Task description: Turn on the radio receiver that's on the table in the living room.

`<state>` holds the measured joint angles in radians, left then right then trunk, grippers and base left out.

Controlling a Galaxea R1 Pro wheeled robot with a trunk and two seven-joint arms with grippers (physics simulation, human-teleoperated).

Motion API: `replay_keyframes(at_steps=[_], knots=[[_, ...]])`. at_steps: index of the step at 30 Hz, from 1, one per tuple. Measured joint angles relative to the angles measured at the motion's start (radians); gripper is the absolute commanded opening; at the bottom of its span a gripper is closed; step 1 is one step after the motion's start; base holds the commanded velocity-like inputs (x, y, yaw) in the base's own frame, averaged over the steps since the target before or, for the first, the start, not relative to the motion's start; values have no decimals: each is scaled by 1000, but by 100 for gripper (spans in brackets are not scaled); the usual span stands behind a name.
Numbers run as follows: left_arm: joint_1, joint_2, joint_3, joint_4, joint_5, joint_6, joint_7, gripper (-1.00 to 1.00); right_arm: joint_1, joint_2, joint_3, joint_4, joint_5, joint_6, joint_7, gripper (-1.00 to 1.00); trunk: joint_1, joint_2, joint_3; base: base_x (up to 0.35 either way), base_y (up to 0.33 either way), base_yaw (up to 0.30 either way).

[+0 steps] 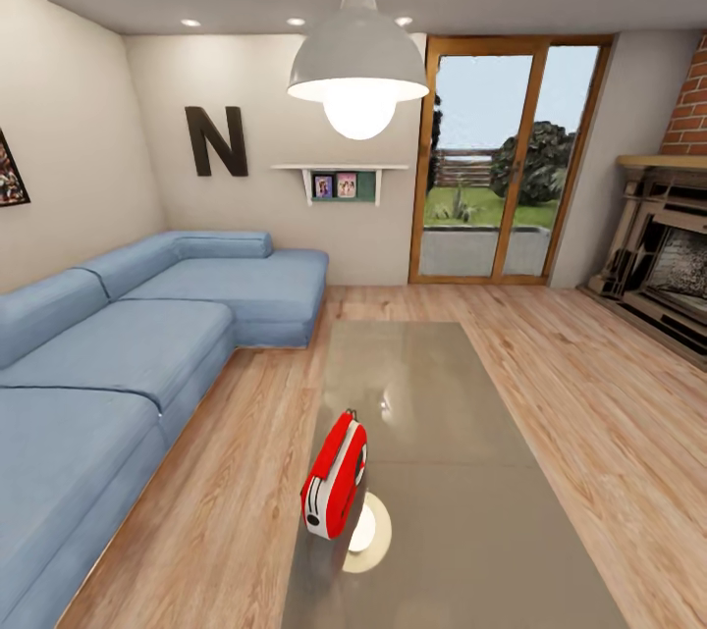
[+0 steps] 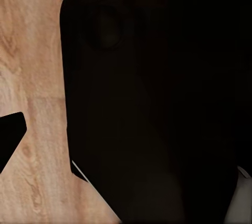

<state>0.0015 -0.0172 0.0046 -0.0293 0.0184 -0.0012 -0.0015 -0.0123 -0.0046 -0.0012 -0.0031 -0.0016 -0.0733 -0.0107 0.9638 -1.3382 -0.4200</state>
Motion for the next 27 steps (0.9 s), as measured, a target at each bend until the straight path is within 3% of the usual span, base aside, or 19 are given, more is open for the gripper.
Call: replay_keyframes(at_steps=[27], knots=[[0,0,-1,0,0,3,0,100,0,2,8,0,9,0,2,100,-103,189,76,0,0,0]])
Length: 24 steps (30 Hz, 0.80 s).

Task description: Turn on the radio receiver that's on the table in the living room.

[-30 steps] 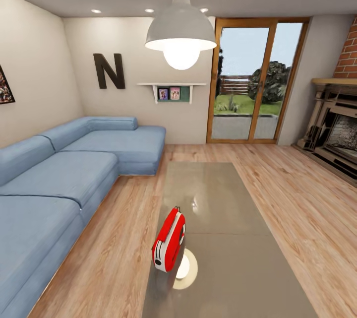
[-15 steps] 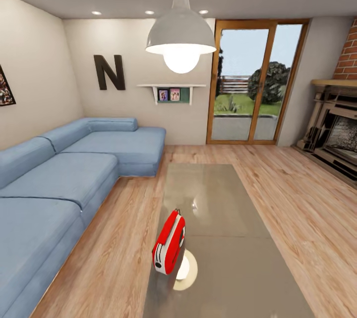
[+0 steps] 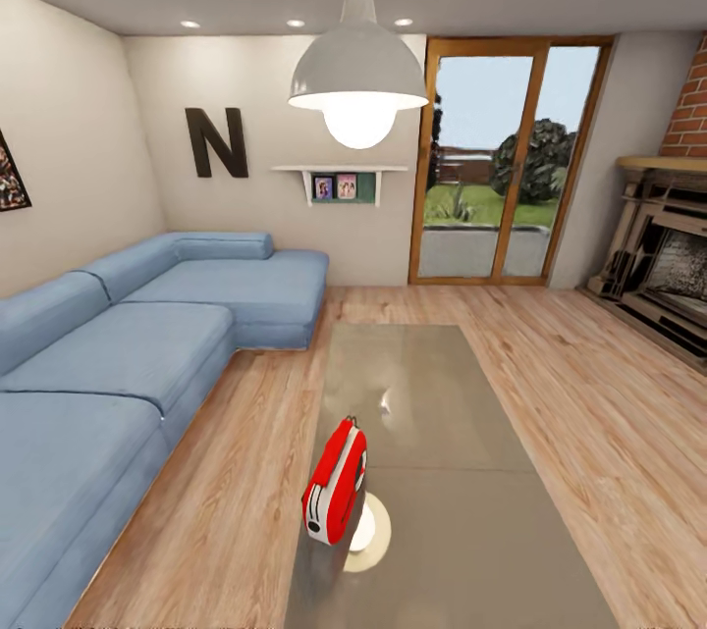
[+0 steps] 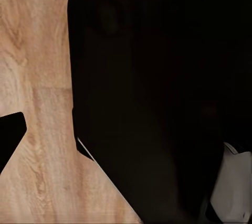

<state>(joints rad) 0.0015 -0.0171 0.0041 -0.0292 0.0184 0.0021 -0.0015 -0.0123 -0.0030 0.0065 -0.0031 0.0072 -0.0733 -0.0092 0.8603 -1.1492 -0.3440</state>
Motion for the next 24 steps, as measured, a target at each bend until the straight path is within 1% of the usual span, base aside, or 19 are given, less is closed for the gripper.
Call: replay_keyframes(at_steps=[24], knots=[[0,0,-2,-1,0,0,0,100,0,0,0,0,0,0,0,100,-92,168,36,0,0,0]])
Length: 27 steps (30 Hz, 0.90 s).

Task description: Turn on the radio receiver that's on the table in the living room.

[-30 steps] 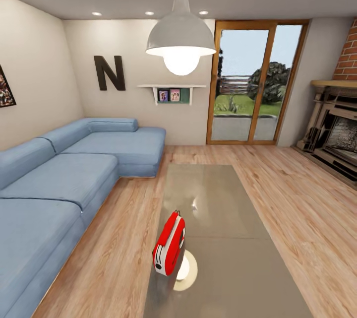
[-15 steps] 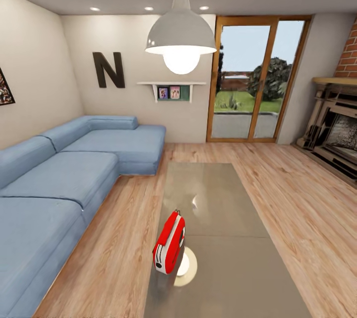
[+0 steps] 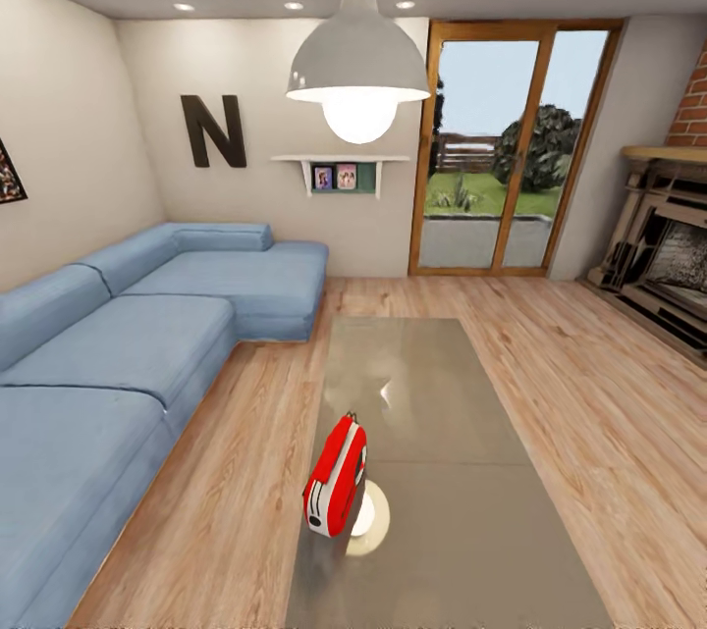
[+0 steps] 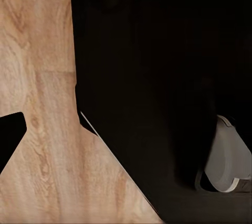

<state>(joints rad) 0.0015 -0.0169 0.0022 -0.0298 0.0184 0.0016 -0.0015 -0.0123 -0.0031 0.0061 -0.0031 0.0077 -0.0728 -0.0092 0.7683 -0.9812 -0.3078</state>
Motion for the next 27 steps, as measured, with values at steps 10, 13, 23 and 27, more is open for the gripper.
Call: replay_keyframes(at_steps=[10,13,23,27], knots=[[0,0,1,0,0,0,0,100,0,0,0,0,0,-1,-1,100,-38,70,15,0,0,0],[0,0,1,0,0,0,0,100,0,0,0,0,0,-1,0,100,-50,91,20,0,0,0],[0,0,1,0,0,0,0,100,0,0,0,0,0,-1,-1,100,-88,161,35,0,0,0],[0,0,1,0,0,0,0,100,0,0,0,0,0,-1,-1,100,-103,189,41,0,0,0]])
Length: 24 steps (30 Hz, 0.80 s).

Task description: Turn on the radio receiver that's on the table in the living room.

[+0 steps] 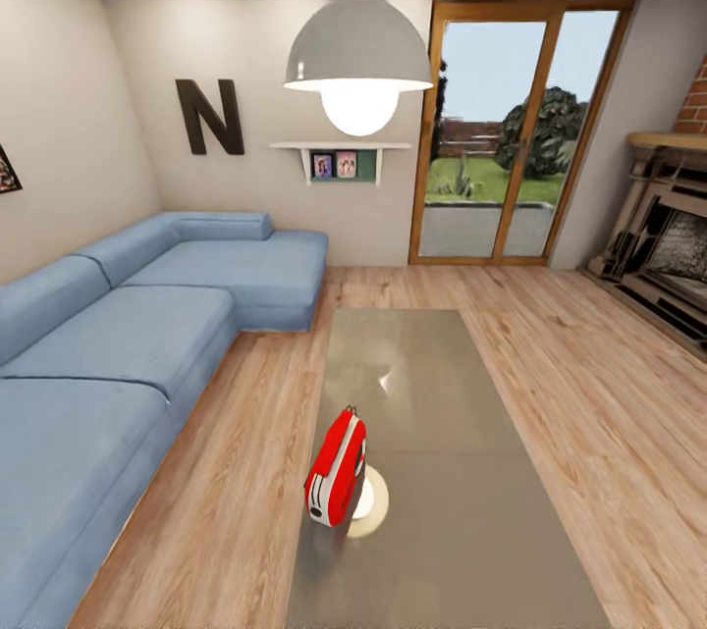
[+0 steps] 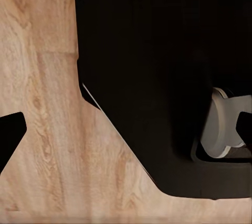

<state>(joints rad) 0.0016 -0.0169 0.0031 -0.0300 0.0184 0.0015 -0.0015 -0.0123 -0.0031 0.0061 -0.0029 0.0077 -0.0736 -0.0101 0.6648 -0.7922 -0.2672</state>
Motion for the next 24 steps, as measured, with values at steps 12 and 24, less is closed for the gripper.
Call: replay_keyframes(at_steps=[12,24], knots=[[0,0,0,0,0,0,0,100,0,0,0,0,0,0,0,100,-46,84,18,0,0,0],[0,0,0,1,0,0,0,100,0,0,0,0,0,0,1,100,-92,168,36,0,0,0]])
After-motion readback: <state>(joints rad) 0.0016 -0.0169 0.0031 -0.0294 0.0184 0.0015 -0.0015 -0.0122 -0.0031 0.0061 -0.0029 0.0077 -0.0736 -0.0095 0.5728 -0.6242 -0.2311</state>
